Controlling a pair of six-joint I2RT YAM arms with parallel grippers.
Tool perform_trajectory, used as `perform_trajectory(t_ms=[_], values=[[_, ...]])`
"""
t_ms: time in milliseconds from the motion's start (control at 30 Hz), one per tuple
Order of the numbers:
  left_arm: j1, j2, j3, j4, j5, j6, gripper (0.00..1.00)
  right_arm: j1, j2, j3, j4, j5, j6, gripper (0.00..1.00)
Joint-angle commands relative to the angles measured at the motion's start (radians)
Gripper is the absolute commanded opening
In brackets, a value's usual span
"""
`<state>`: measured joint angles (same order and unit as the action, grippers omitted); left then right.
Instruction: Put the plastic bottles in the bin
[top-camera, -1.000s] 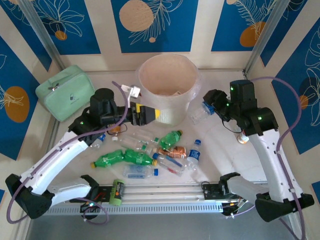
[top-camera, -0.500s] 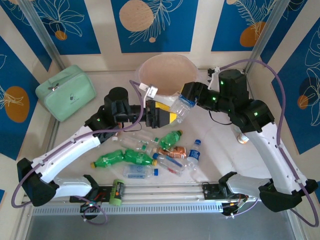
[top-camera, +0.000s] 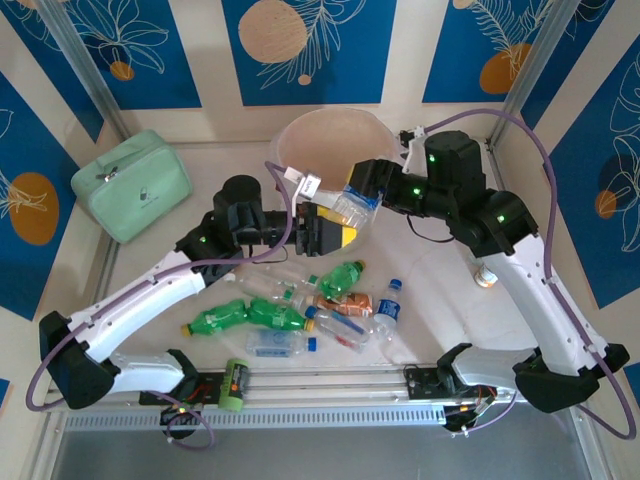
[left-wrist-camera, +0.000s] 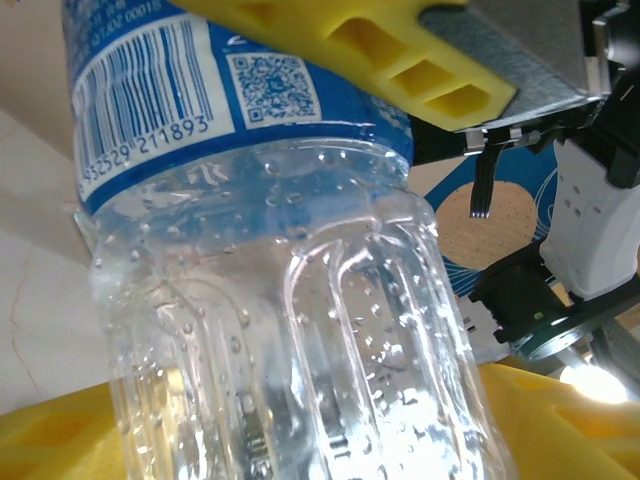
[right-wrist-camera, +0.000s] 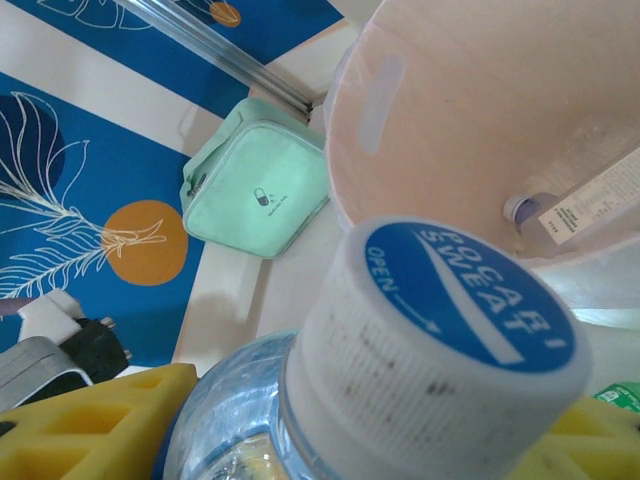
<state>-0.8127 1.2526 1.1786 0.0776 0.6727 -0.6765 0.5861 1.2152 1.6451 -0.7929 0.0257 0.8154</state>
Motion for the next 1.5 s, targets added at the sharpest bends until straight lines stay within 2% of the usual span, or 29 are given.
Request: perform_trajectory(t_ms=[0, 333, 400, 467, 533, 600, 667, 833, 967, 1167, 1467], values=[[-0.009, 0.001, -0.013, 0.037, 0.014, 0.012, 0.69, 0.013, 0.006, 0.038, 0.012, 0.022, -0.022, 0.61], [-0.005, -0.019, -0.038, 0.068, -0.075, -0.005, 0.53, 0.015, 0.042, 0.071, 0.007, 0.038, -0.025, 0.63], [-0.001, -0.025, -0.056, 0.088, -0.105, -0.025, 0.52, 0.015, 0.048, 0.077, 0.006, 0.040, -0.023, 0.63], [0.004, -0.029, -0.070, 0.116, -0.122, -0.047, 0.52, 0.014, 0.052, 0.082, 0.004, 0.043, -0.019, 0.69], [0.010, -0.033, -0.089, 0.159, -0.135, -0.083, 0.52, 0.011, 0.051, 0.085, 0.004, 0.050, -0.015, 0.84], [0.022, -0.037, -0.113, 0.221, -0.135, -0.139, 0.52, -0.002, 0.042, 0.082, 0.012, 0.042, -0.010, 0.92], [0.044, -0.037, -0.150, 0.327, -0.129, -0.232, 0.52, -0.035, 0.025, 0.061, 0.053, -0.014, 0.002, 0.95], [0.071, -0.015, -0.226, 0.685, -0.134, -0.521, 0.51, -0.170, -0.022, -0.058, 0.252, -0.307, 0.078, 0.97], [0.071, 0.014, -0.232, 0.884, -0.138, -0.647, 0.52, -0.230, -0.014, -0.112, 0.343, -0.434, 0.120, 0.97], [0.071, 0.032, -0.234, 0.949, -0.148, -0.692, 0.52, -0.222, 0.051, -0.096, 0.466, -0.559, 0.146, 0.98], [0.070, 0.065, -0.241, 1.056, -0.173, -0.765, 0.52, -0.162, 0.130, -0.025, 0.522, -0.578, 0.142, 0.98]])
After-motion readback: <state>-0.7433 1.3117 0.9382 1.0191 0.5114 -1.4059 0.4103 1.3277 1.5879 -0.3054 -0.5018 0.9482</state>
